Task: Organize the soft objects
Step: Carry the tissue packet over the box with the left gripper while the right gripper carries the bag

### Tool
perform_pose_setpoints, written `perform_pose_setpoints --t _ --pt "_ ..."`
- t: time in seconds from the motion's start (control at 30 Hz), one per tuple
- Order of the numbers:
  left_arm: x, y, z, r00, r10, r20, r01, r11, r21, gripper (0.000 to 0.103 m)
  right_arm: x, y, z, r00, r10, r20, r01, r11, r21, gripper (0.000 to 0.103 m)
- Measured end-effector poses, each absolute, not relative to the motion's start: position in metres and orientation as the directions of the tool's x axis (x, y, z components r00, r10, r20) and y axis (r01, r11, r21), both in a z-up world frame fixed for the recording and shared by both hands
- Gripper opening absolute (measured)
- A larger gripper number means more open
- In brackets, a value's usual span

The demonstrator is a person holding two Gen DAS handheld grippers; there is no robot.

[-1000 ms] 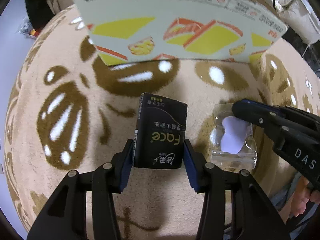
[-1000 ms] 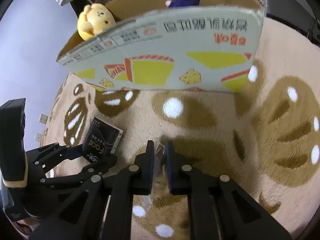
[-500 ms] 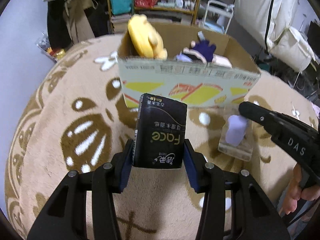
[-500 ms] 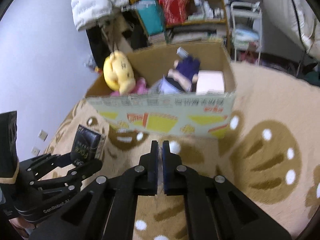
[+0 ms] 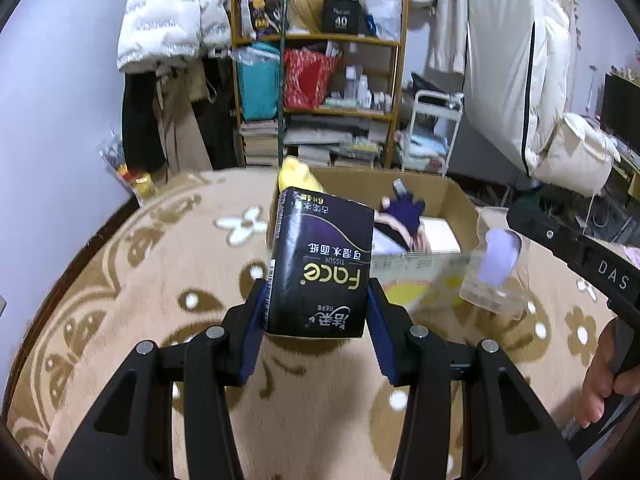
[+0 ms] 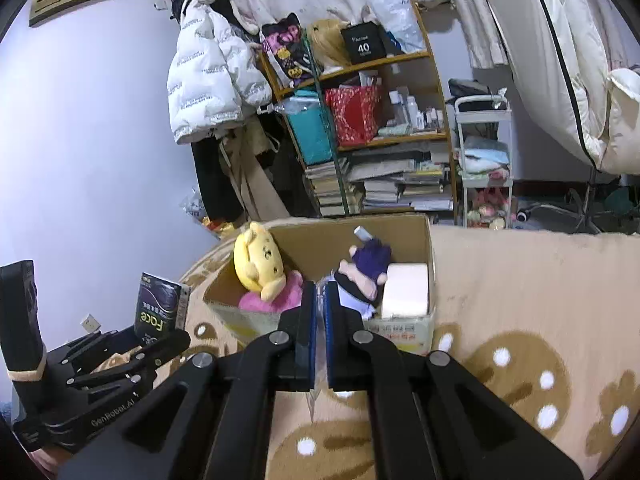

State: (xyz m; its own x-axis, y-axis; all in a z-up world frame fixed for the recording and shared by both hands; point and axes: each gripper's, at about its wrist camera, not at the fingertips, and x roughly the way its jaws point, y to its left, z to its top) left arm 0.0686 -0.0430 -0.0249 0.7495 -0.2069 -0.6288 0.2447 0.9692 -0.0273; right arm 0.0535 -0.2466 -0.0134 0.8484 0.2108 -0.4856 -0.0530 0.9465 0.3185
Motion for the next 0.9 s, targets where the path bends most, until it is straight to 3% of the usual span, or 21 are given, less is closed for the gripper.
perform_pose_setpoints --t 0.37,0.9 --pt "0.096 -0.058 -0.011 0.804 -0.192 -0.562 0.253 0.967 0.032 0.046 0.069 -0.254 0.002 0.884 0.197 -0.424 -0.07 0.952 0.297 0.005" --pt "0.131 -0.08 -0.025 0.787 -0.215 -0.578 0.306 0.95 0.063 0.046 0.101 -0.27 -0.012 0.878 0.242 -0.414 -0.095 0.934 0.344 0.005"
